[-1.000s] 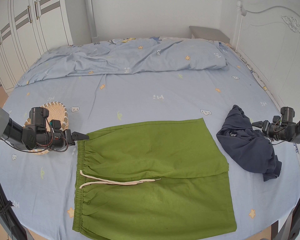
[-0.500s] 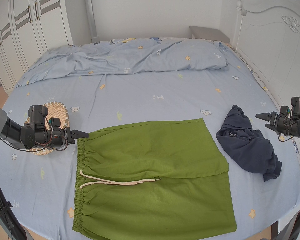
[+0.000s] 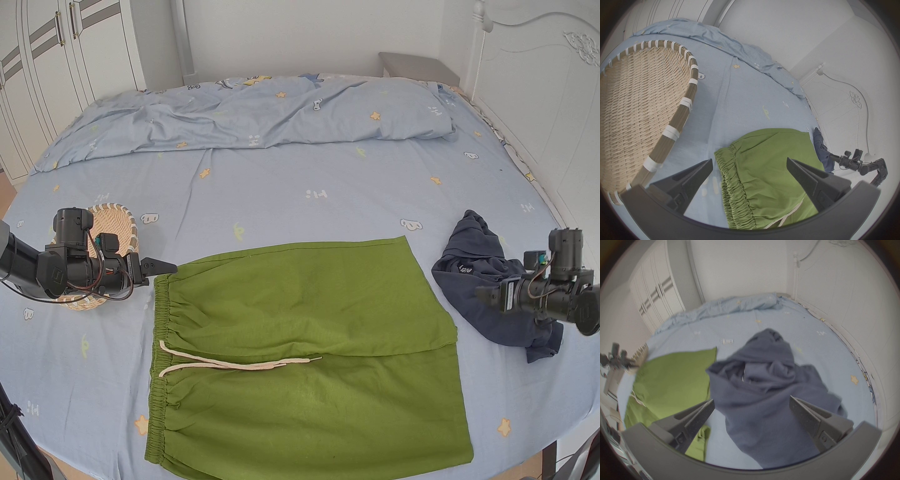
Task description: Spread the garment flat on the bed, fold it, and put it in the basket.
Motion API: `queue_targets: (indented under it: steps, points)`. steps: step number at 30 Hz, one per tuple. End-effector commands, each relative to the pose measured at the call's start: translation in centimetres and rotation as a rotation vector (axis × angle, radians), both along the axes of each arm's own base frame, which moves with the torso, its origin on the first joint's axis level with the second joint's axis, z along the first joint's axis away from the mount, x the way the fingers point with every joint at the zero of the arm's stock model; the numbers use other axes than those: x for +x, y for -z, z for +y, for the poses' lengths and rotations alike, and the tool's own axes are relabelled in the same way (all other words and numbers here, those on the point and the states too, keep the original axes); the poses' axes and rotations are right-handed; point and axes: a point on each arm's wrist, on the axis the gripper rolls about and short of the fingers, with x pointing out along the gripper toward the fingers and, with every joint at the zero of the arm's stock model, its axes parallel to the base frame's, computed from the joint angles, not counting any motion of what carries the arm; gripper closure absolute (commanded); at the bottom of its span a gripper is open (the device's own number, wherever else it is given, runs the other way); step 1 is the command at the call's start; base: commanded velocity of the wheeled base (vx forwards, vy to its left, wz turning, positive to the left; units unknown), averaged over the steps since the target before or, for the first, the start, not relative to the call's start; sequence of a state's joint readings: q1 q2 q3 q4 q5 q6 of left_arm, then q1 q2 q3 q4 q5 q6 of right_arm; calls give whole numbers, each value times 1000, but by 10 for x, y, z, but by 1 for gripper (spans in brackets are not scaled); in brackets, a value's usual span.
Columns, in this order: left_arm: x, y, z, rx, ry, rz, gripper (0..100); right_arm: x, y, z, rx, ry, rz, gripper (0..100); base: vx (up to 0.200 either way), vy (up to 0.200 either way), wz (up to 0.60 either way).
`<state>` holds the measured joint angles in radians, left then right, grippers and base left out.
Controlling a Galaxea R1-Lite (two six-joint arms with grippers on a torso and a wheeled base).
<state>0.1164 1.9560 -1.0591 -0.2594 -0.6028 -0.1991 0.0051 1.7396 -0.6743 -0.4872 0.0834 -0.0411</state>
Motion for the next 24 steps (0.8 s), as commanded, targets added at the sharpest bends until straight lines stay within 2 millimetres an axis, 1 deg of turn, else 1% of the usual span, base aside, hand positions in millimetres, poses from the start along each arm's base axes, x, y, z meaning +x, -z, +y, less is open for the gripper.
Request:
queue_targets:
  steps: [1,3,6,9,11,12,15,16,22,24]
  points:
    - [-2,-2,-1,0,1,-4,0,3,52,20,-111,-10,151,0,0,0,0]
    - [-2,-2,-1,1,0,-4,0,6,56,20,-118,0,157,0,0,0,0]
    - [-2,-2,-1,0,1,-4,0,18,64,17,-120,18,153,0,0,0,0]
    - [-2,-2,-1,0,1,-4,0,30,64,7,-109,56,128,0,0,0,0]
    - [-2,-2,0,0,0,-4,0,31,63,4,-107,68,122,0,0,0,0]
    - [-1,-2,-1,0,1,-5,0,36,59,-7,-101,101,102,0,0,0,0]
    - [-2,-2,-1,0,1,-4,0,40,54,-18,-95,131,80,0,0,0,0]
    - [-2,-2,-1,0,1,-4,0,40,53,-18,-95,133,77,0,0,0,0]
    - [-2,-1,-1,0,3,-2,0,39,35,-48,-42,173,31,0,0,0,0]
    - [-2,-1,-1,0,3,-2,0,41,29,-67,-40,220,29,0,0,0,0]
